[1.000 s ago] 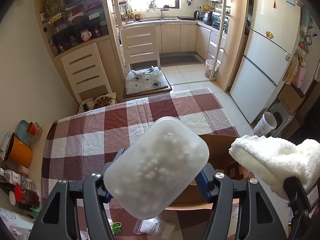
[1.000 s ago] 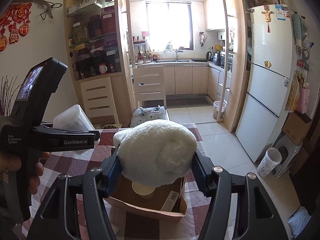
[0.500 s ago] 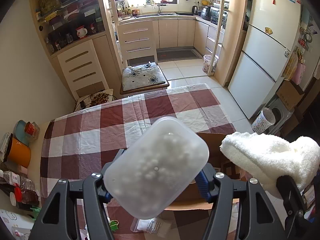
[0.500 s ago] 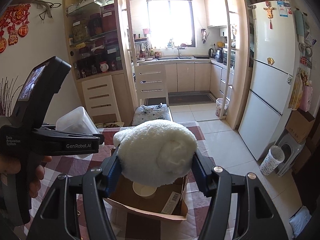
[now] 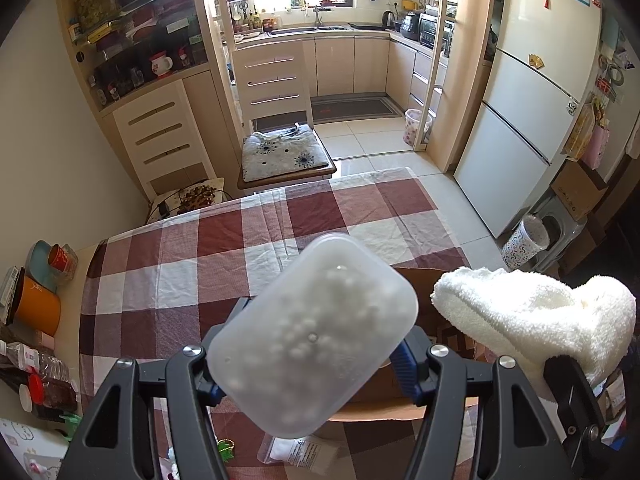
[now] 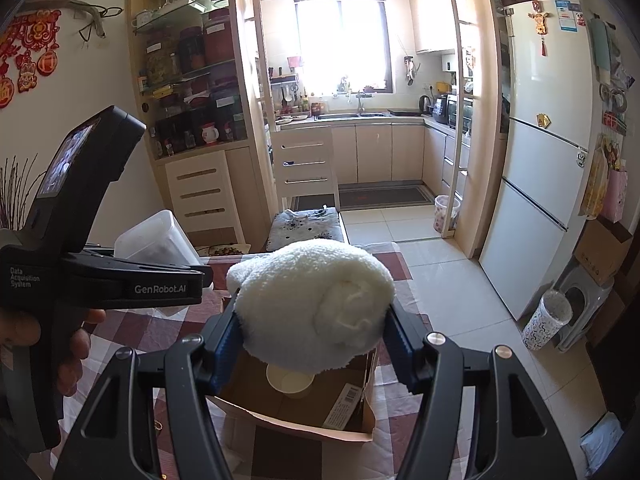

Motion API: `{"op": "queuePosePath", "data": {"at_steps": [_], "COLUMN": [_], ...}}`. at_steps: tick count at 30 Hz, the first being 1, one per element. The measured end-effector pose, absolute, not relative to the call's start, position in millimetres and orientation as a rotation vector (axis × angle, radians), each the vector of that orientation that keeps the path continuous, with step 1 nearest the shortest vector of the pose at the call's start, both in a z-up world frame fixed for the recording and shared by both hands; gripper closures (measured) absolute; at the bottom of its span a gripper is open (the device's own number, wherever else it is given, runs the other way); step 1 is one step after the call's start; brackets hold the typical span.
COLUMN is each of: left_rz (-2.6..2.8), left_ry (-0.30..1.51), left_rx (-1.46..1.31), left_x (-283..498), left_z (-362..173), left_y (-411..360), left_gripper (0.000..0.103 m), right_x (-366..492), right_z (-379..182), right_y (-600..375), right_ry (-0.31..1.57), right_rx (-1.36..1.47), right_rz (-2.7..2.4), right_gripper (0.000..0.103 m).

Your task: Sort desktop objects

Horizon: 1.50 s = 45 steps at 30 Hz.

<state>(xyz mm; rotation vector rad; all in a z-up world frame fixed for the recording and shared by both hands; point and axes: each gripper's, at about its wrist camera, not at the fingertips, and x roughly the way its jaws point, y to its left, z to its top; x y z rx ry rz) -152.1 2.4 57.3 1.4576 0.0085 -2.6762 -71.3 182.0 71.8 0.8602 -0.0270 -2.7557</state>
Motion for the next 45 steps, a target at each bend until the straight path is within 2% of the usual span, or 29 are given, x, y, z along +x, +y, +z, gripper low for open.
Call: {"op": "queuePosePath", "data": {"at_steps": [26, 28, 29, 30, 32, 45], "left_rz": [-2.685, -2.676, -2.668, -2.665, -2.677, -2.670], "left_ry": [0.015, 0.008, 0.005, 0.007, 0.001, -0.007], "left_rx": [1.488, 1.503, 1.499, 1.484, 1.459, 1.410], "left_x": [-155.6, -157.2, -157.2, -156.6, -155.0, -144.3], "left_z": [51.9, 50.6, 50.4, 51.2, 53.7, 62.7], "left_y": [5.1, 7.9, 7.7, 7.9, 7.7, 4.8], "left_gripper": [0.038, 0.038, 0.037, 0.033, 0.030, 0.029], "right_x": [-75.5, -75.3, -74.8, -72.0, -66.3, -58.6], "right_z": [70.0, 69.3, 68.9, 69.8, 73.7, 77.8], "right_y": [183.4, 181.9, 181.0, 178.9, 178.9, 189.9], "right_ry": [-0.019, -0.011, 0.002, 0.018, 0.026, -0.043], "right_rx": [0.876, 0.873, 0.869, 0.852, 0.806, 0.804], "right_rz": [-2.754, -2.748, -2.748, -2.759, -2.775, -2.776], "right_gripper": [0.039, 0.035, 0.029, 0.018, 0.013, 0.012]}}
